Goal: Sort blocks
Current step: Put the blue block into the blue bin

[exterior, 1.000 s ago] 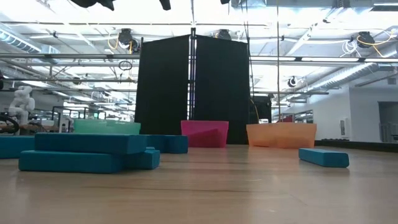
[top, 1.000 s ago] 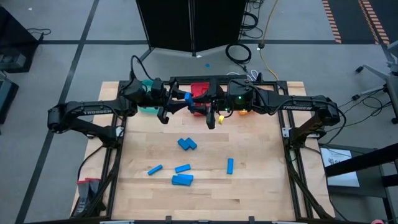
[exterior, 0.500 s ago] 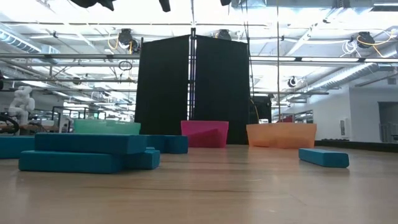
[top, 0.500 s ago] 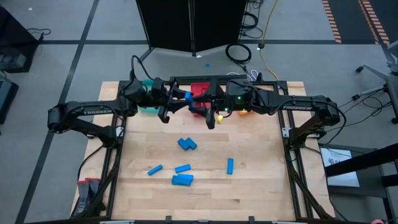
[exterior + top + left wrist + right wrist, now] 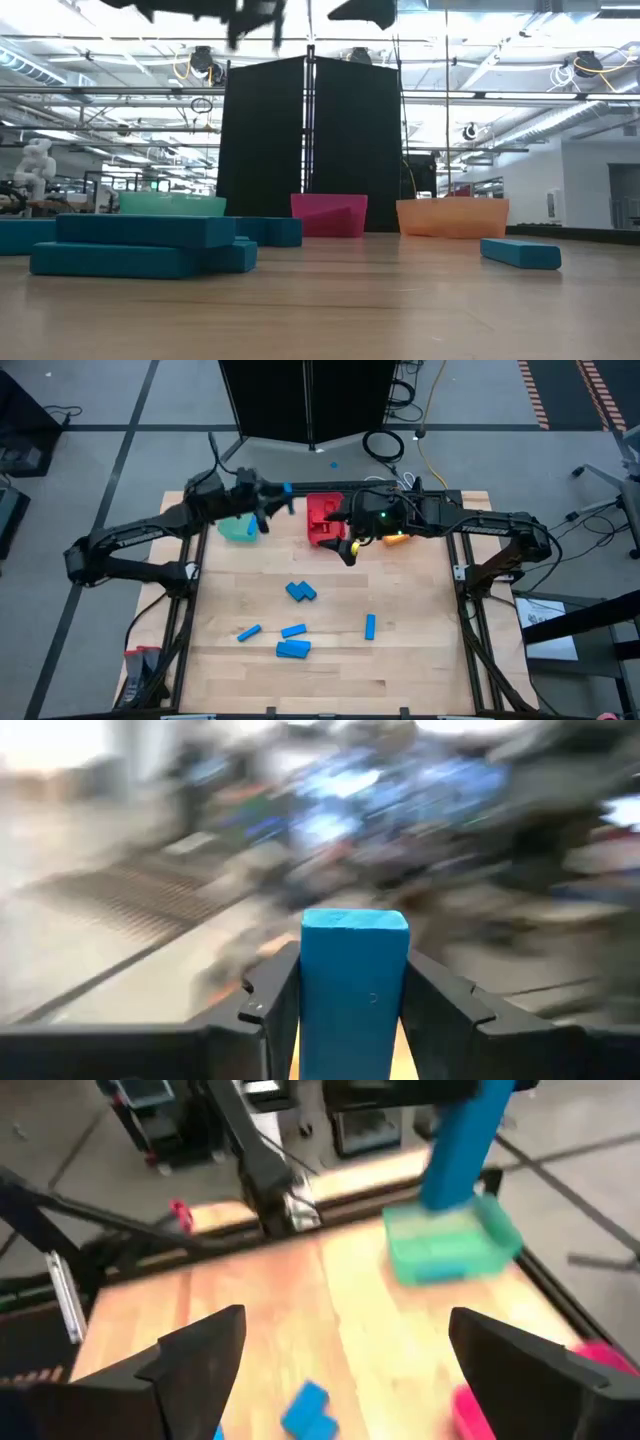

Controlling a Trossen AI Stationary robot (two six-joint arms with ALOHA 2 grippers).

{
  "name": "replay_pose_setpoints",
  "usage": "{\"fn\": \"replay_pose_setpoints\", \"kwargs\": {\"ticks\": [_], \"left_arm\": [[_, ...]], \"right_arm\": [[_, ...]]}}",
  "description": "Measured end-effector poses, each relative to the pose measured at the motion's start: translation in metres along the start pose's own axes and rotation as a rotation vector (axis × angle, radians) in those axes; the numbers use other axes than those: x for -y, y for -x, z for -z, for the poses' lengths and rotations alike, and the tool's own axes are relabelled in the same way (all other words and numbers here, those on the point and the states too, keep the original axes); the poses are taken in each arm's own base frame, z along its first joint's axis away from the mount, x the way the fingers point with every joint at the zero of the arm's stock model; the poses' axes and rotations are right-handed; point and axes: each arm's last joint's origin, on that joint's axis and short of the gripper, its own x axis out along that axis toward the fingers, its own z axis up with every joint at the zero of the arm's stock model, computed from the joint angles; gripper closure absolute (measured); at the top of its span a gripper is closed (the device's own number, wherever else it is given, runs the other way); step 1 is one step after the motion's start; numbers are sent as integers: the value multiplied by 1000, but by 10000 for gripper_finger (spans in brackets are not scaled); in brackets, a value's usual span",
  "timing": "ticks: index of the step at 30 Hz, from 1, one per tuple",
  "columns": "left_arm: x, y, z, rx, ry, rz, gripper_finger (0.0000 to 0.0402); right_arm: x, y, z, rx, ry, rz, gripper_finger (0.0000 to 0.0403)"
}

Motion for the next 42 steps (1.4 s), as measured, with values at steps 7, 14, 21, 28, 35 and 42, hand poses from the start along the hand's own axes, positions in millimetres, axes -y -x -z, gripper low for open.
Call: {"fn": "replay_pose_setpoints", "kwargs": {"ticks": [7, 14, 21, 28, 35, 42], "left_arm": [[-44, 39, 35, -417, 21, -737, 244], [-78, 50, 64, -622, 86, -1013, 261], [-106, 49, 103, -719, 240, -1153, 221], [-114, 37, 125, -838, 247, -1066, 158], [-95, 30, 110, -736, 334, -829, 101], [-50, 49, 61, -509, 305, -505, 98]], "right_arm": [[2, 7, 12, -137, -2, 26, 64], [5, 5, 14, -153, -3, 36, 64], [7, 5, 13, -154, -4, 38, 64], [6, 5, 14, -155, -33, 37, 64], [-7, -15, 34, -290, -55, 28, 65], [-49, -48, 97, -714, 84, -78, 65]]}}
